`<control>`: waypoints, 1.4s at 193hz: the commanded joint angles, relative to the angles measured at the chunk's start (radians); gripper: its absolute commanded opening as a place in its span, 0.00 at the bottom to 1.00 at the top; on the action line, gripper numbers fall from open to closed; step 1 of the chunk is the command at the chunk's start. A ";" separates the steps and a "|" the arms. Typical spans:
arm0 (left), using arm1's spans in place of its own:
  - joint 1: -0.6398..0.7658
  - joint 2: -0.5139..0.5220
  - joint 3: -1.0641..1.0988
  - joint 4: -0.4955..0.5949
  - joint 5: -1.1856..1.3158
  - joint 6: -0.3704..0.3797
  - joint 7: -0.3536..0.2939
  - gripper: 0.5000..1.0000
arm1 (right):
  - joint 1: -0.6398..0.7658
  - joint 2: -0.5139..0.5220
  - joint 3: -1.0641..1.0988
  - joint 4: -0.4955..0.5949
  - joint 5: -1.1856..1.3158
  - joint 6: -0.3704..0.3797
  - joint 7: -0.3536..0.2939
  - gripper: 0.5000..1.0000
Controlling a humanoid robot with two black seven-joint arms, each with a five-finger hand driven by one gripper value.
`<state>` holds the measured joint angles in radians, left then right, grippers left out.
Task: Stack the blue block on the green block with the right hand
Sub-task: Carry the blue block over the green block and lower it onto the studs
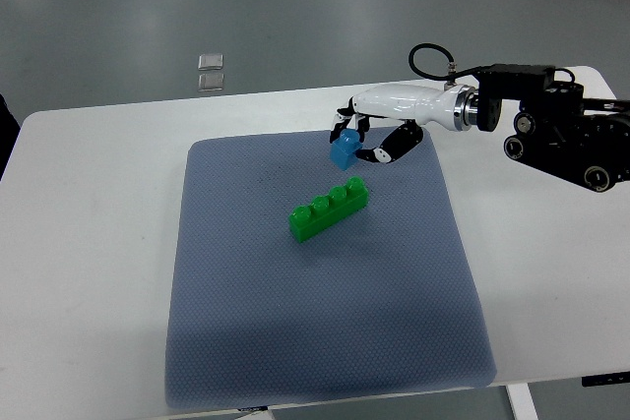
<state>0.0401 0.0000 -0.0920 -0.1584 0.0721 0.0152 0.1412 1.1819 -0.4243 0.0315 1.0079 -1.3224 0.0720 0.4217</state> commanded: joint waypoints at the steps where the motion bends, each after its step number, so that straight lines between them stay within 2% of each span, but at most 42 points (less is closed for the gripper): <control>1: 0.000 0.000 0.000 0.000 0.000 0.000 0.000 1.00 | -0.004 0.001 -0.009 0.028 -0.003 -0.005 0.003 0.00; 30: 0.000 0.000 0.000 0.000 0.000 0.000 0.000 1.00 | -0.013 0.016 -0.015 0.028 -0.038 -0.014 0.002 0.00; 46: 0.000 0.000 0.000 0.000 0.000 0.000 0.000 1.00 | -0.036 0.018 -0.018 0.015 -0.080 -0.049 -0.005 0.00; 155: 0.000 0.000 0.000 0.000 0.000 0.000 0.000 1.00 | -0.051 0.067 -0.050 -0.035 -0.093 -0.052 -0.009 0.00; 183: 0.000 0.000 0.000 -0.001 0.000 0.000 0.000 1.00 | -0.054 0.091 -0.067 -0.078 -0.104 -0.052 -0.009 0.00; 270: 0.000 0.000 0.000 0.000 0.000 0.000 0.000 1.00 | -0.074 0.110 -0.076 -0.094 -0.118 -0.067 -0.009 0.00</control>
<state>0.0399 0.0000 -0.0920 -0.1583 0.0721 0.0153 0.1413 1.1080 -0.3146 -0.0400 0.9169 -1.4396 0.0128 0.4128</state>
